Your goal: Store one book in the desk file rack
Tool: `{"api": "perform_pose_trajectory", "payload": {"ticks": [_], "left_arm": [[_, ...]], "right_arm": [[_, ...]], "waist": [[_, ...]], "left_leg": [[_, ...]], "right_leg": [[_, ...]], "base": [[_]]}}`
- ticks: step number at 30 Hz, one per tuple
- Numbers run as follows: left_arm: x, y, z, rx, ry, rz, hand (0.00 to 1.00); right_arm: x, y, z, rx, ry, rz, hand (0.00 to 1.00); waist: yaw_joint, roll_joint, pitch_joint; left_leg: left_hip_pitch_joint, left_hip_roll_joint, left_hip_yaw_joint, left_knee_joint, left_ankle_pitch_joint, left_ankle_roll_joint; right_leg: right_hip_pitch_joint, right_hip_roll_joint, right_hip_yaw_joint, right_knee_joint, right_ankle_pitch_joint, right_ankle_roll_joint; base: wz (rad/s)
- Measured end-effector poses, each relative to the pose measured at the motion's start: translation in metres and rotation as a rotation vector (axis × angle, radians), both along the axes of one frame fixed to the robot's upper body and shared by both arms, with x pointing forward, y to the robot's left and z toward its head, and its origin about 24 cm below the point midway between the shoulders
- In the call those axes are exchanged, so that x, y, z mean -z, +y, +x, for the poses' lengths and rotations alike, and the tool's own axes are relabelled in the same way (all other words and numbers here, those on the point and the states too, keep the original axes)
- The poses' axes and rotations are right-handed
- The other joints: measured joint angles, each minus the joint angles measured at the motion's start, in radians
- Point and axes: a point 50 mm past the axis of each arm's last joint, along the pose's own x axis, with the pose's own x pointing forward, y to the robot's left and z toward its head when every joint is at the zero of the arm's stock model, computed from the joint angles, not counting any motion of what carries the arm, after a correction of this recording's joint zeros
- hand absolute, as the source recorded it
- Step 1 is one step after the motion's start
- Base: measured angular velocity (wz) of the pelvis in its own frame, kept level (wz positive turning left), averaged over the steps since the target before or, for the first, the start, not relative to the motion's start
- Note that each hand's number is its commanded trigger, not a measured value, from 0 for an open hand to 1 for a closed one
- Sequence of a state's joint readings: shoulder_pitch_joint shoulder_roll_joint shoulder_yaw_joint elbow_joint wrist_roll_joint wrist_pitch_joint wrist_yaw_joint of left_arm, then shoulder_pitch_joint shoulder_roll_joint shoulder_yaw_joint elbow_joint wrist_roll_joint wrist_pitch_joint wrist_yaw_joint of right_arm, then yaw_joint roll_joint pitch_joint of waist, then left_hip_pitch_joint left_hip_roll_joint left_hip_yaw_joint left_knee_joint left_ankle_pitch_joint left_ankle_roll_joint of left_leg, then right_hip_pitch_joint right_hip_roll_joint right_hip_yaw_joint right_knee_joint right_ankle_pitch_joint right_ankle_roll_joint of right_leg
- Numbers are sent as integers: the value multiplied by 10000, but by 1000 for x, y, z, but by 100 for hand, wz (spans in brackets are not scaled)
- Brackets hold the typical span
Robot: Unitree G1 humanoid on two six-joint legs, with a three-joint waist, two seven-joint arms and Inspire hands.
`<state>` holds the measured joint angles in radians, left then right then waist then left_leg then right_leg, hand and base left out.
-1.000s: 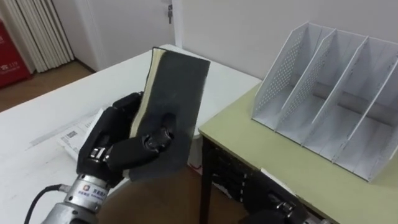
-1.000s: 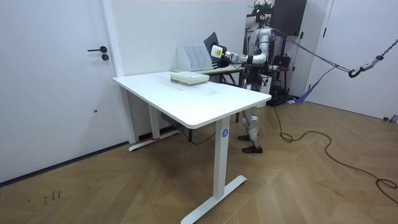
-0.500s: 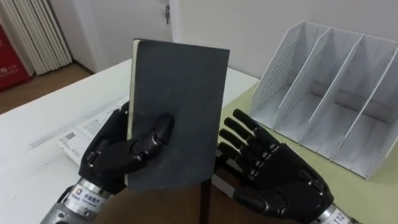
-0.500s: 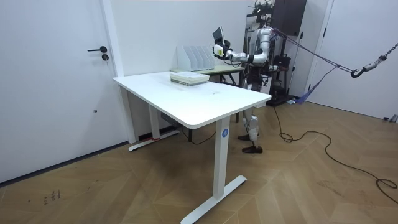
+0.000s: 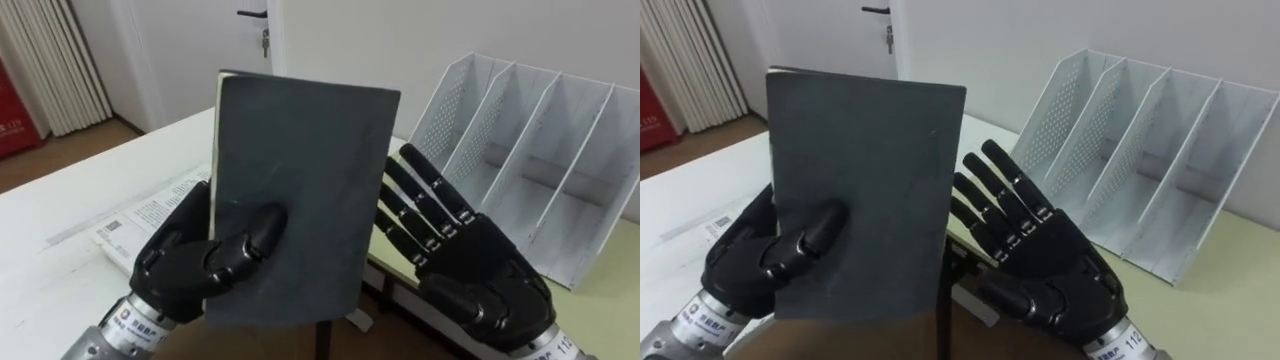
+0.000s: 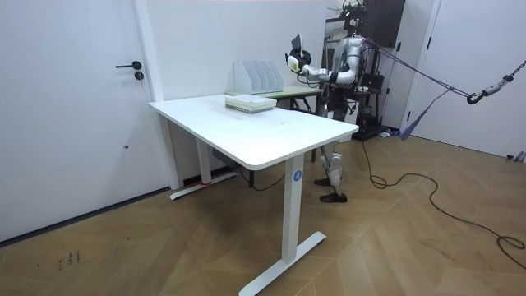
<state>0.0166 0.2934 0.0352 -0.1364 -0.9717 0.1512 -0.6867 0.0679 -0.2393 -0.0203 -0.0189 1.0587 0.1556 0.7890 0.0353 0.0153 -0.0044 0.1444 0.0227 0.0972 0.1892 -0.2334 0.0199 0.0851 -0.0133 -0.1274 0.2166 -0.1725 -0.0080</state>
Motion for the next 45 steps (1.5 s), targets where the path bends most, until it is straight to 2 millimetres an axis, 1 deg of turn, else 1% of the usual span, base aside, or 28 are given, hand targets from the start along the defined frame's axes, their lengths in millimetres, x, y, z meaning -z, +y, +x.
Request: {"api": "perform_pose_trajectory", "payload": {"ticks": [3, 6, 8, 11, 12, 13, 16, 23, 25, 26, 27, 28, 29, 32, 38, 42, 45], "left_arm": [[1, -1, 0, 78, 101, 88, 100], [3, -2, 0, 206, 231, 176, 100], [4, -4, -1, 348, 350, 248, 100], [8, -1, -1, 535, 646, 642, 100], [8, 1, -1, 603, 723, 944, 100], [9, 3, -1, 619, 741, 1400, 100], [11, 4, -2, 773, 802, 2089, 100], [11, 3, -3, 1186, 620, 2372, 100], [11, 4, -4, 1297, 658, 2623, 100], [11, 4, -4, 1318, 668, 2668, 100], [11, 5, -4, 1355, 678, 2729, 100], [11, 5, -4, 1371, 685, 2769, 100], [11, 5, -4, 1381, 681, 2790, 100], [10, 7, -5, 1516, 627, 2919, 100], [9, 7, -6, 1761, 503, 2917, 100], [11, -2, -10, 2571, 313, 2834, 100], [12, -4, -11, 2755, 295, 2816, 100]], "right_arm": [[1, 2, 0, -118, 90, -3, 0], [2, 9, 0, -494, 191, -15, 0], [2, 12, 0, -643, 207, -24, 0], [1, 10, 0, -771, 171, -281, 0], [-1, 9, -1, -934, 110, -542, 0], [-1, 9, -1, -1104, 89, -770, 0], [2, 11, -3, -1522, 103, -1293, 0], [1, 6, -5, -1821, -79, -1940, 0], [3, 3, -6, -2017, -143, -2787, 0], [3, 3, -6, -2106, -147, -2945, 0], [4, 2, -7, -2244, -195, -3277, 34], [4, 2, -7, -2318, -211, -3441, 76], [5, 2, -7, -2347, -222, -3533, 100], [6, 2, -8, -2608, -207, -3740, 100], [8, 3, -10, -2953, -325, -4165, 100], [7, 4, -9, -3018, -391, -4292, 100], [6, 4, -8, -3017, -426, -4310, 100]], "waist": [[-1, 24, 13], [-5, 45, 27], [3, 80, 51], [-4, 145, 94], [-36, 189, 121], [-42, 210, 127], [-65, 234, 131], [-58, 204, 114], [-69, 194, 118], [-70, 194, 119], [-70, 191, 120], [-60, 177, 122], [-60, 168, 122], [-62, 111, 116], [-66, 5, 71], [-60, -19, 59], [-49, -19, 62]], "left_leg": [[-2, 6, 8, -4, 0, -1], [3, 13, 42, -5, 0, -2], [4, 12, 76, -8, 0, -2], [-31, 8, 83, -48, -1, -2], [-27, 9, 82, -77, -1, -2], [-22, 13, 77, -85, -1, -2], [-32, 22, 74, -99, -1, -3], [-143, 16, 84, -56, -1, -3], [-160, 15, 84, -13, -1, -3], [-159, 14, 87, -13, -1, -2], [-158, 12, 91, -10, -1, -2], [-167, 12, 92, -4, -1, -2], [-190, 13, 92, -3, -1, -3], [-191, 14, 95, 2, -1, -3], [-199, 10, 97, 69, -1, -3], [-205, 10, 96, 81, -2, -2], [-204, 19, 94, 85, -2, -3]], "right_leg": [[0, 25, 49, -74, 3, -2], [-1, 42, 127, -92, 5, -5], [-6, 38, 147, -94, 5, -5], [5, 25, 120, -111, 5, -3], [-6, 26, 123, -111, 5, -2], [-8, 28, 127, -111, 4, -2], [-18, 22, 119, -107, 5, -3], [-173, -9, 91, -47, 5, -3], [-191, -25, 104, -31, 4, -3], [-191, -28, 106, -29, 4, -2], [-193, -32, 111, -26, 4, -2], [-195, -33, 112, -13, 1, -1], [-195, -34, 113, -4, -1, -2], [-196, -19, 110, 11, -9, -4], [-198, -24, 116, 40, -9, -4], [-197, -37, 118, 52, -9, -4], [-196, -36, 122, 53, -9, -5]], "base": [[0], [-2], [-2], [0], [0], [0], [0], [0], [0], [0], [0], [0], [0], [0], [0], [0], [0]]}}
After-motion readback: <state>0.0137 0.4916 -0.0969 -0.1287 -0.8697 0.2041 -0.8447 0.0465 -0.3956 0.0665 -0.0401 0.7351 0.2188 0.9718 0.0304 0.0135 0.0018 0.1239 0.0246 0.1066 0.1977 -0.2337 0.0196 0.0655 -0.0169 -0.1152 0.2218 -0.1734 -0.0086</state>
